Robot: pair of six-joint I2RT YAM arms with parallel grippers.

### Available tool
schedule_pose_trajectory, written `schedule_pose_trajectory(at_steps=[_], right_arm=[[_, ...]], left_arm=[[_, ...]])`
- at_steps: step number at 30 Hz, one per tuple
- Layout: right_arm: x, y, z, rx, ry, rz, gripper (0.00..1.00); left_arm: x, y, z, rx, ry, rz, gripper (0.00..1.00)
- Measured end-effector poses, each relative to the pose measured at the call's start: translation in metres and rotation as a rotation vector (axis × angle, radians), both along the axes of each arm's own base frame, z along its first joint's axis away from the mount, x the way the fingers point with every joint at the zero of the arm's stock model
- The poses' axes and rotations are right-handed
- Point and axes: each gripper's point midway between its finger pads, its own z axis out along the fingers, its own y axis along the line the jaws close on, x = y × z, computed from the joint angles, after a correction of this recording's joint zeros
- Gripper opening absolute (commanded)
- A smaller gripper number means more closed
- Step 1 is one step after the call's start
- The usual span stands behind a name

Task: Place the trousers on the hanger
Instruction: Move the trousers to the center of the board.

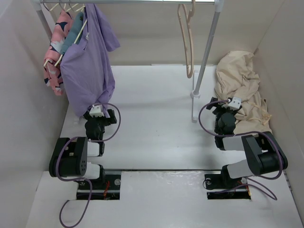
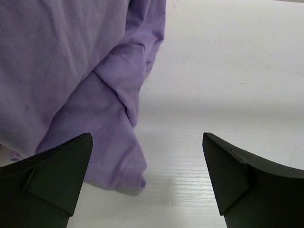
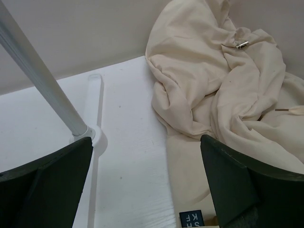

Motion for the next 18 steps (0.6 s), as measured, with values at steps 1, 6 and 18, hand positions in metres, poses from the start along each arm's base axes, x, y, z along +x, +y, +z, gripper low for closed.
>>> schedule_pose_trajectory(at_steps=[1, 6, 18], right_arm=[[0.000, 0.000, 0.000, 0.001, 0.000, -0.001, 1.00], [-0.001, 0.000, 0.000, 0.007, -0.004, -0.001, 1.00], [-0.020, -0.046, 0.143, 0.173, -0.136, -0.238, 1.00]], left_arm=[[0.000, -0.002, 0.000, 0.002, 0.000, -0.004, 1.00], [-0.001, -0.007, 0.000, 0.032, 0.000, -0.038, 1.00], [-0.023, -0.081, 0.091, 0.331, -0.231, -0.439, 1.00]])
